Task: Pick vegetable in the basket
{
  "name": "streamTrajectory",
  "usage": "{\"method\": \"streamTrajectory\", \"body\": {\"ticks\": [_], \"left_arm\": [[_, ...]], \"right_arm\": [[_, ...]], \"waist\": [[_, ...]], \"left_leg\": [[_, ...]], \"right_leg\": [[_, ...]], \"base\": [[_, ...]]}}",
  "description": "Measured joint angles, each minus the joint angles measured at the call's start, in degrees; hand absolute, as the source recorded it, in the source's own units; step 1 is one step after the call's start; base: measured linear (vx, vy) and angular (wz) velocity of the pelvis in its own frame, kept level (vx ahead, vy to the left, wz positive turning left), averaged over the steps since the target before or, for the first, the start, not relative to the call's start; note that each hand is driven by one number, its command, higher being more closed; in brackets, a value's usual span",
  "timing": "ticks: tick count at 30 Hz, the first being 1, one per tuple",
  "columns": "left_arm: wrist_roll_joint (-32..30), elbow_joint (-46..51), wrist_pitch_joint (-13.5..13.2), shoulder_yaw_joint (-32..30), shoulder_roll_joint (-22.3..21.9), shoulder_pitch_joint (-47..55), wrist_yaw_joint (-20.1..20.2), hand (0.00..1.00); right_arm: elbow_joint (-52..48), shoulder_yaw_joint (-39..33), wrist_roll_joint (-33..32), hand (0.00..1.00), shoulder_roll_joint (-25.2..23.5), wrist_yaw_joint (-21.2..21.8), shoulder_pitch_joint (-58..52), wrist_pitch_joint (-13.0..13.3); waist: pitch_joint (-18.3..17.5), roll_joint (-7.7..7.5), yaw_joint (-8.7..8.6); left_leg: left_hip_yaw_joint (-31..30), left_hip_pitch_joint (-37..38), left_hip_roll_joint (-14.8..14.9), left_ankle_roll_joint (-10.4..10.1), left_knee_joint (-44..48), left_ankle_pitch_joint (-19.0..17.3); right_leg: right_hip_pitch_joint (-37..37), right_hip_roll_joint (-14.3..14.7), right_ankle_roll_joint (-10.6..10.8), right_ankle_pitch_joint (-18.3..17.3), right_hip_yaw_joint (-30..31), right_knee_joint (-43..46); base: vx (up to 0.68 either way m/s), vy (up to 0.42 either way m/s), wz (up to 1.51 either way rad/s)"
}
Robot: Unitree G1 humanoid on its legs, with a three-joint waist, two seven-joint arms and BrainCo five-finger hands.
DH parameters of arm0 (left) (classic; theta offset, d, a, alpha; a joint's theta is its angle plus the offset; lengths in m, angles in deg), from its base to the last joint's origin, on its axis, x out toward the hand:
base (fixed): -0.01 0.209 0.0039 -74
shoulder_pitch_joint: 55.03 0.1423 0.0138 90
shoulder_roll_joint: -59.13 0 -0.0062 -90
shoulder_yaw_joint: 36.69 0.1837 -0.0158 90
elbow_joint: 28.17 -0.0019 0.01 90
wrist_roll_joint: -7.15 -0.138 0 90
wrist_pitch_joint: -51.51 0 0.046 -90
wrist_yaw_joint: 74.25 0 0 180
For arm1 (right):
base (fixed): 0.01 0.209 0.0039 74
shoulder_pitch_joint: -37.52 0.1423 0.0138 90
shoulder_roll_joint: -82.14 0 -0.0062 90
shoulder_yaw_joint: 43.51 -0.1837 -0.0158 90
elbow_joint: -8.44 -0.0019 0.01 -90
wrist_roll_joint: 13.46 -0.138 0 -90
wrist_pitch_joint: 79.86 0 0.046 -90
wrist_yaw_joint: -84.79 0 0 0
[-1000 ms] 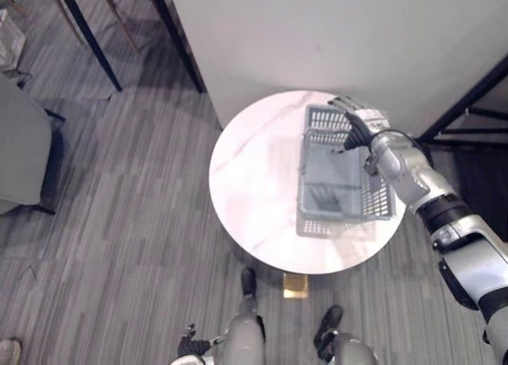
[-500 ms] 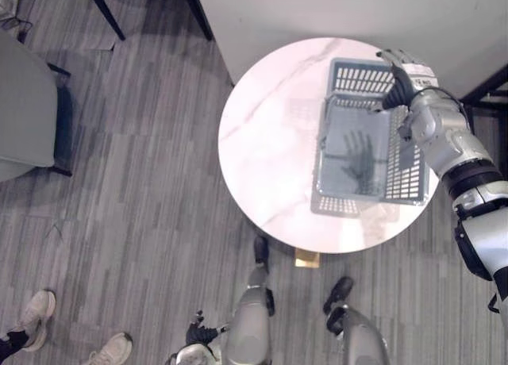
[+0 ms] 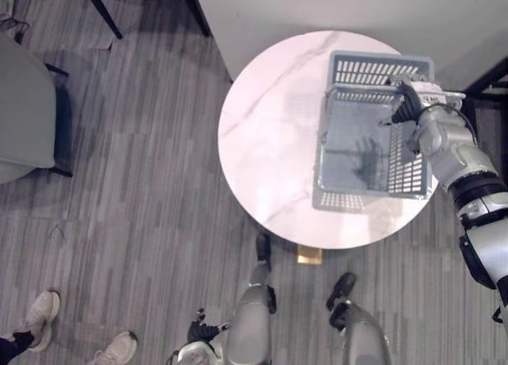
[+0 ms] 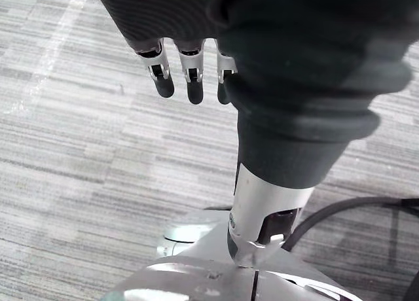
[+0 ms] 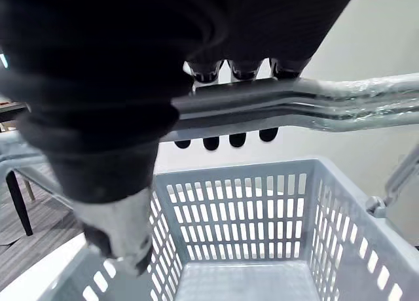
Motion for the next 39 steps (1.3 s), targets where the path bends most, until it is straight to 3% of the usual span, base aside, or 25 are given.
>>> {"method": "streamTrajectory", "body": {"ticks": [24,29,33,39], "left_arm": [[-1.1,-1.0,0.3,1.5,0.0,-1.2,-2.0,0.0],[-2.9,-0.8,1.2,-0.5,-0.2,-1.2,-2.0,0.0],[-3.9,-0.8,2.0,-2.1,-0.2,-1.2,-1.8,0.0],[-7.2,-2.0,3.6,-5.8,0.8,0.5,-1.3,0.0]], "right_arm": [[-1.7,2.5,4.4,1.0,-3.2,-0.1,-2.8,-0.8],[-13.3,2.8,4.2,1.0,-2.3,1.4,-5.1,-1.5],[-25.9,1.9,3.7,1.0,0.1,1.4,-8.6,-0.1],[-40.6,-0.5,1.3,1.0,1.4,4.0,-25.7,2.7]], "waist": [[0.0,0.01,0.19],[0.0,-0.14,-0.6],[-0.1,-0.37,-2.09],[-3.8,-3.75,-3.56]], "left_leg": [[0.8,2.0,-0.1,-0.3,0.0,-0.2],[1.2,4.2,-0.1,0.1,0.2,0.1],[1.4,6.2,0.0,-0.3,0.0,-0.4],[3.0,9.7,0.3,-0.6,-0.1,-2.0]], "right_leg": [[1.0,-0.4,0.1,0.0,1.3,0.9],[3.2,-0.4,0.1,0.0,1.5,0.6],[5.2,-0.2,0.1,0.0,1.9,-0.1],[8.4,0.4,0.4,0.1,3.3,-2.1]], "base": [[0.01,-0.026,-0.01],[0.03,-0.021,-0.01],[0.02,-0.016,-0.03],[0.04,-0.01,-0.13]]}}
